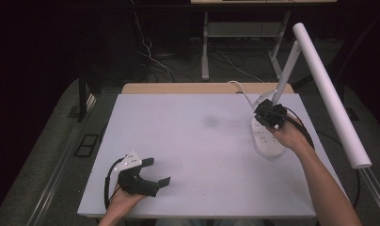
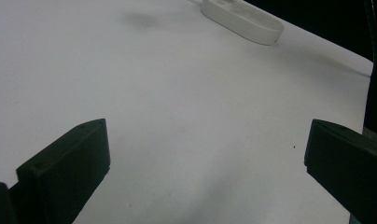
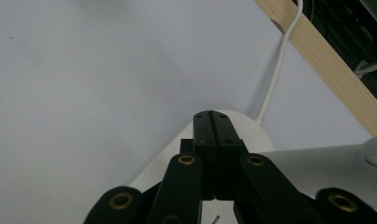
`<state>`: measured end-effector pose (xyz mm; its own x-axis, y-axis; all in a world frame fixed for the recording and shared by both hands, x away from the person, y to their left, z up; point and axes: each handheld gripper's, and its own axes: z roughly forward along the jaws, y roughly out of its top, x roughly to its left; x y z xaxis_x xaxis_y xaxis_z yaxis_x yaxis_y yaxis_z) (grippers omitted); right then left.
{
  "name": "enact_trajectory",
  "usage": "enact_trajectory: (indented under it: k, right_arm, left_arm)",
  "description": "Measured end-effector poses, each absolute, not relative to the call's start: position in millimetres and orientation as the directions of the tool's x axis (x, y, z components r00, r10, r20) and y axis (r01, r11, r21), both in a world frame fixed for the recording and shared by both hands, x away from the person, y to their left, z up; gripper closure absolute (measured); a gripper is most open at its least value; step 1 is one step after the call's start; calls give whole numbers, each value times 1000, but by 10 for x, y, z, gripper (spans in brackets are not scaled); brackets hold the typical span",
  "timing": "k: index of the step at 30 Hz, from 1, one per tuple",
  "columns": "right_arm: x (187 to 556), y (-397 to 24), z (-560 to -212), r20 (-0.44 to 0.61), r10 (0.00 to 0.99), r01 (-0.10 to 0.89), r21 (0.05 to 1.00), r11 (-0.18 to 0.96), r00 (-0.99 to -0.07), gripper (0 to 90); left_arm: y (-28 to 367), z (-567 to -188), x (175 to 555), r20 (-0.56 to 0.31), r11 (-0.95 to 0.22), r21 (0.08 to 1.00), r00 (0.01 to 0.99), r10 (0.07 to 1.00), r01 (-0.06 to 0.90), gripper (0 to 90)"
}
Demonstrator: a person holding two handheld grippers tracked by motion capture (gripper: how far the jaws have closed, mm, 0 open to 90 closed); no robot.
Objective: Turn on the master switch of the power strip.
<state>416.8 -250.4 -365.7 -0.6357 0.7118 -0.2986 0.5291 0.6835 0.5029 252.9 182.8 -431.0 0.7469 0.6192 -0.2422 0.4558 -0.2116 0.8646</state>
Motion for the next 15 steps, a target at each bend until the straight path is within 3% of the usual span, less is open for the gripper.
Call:
enact_trajectory:
  k: [15]
  right_arm:
    - [4301, -2473, -3812, -303, 727, 557, 486, 674, -616, 895]
  left_arm:
    - [1837, -4309, 2530, -242, -212, 865, 747, 619, 455, 0]
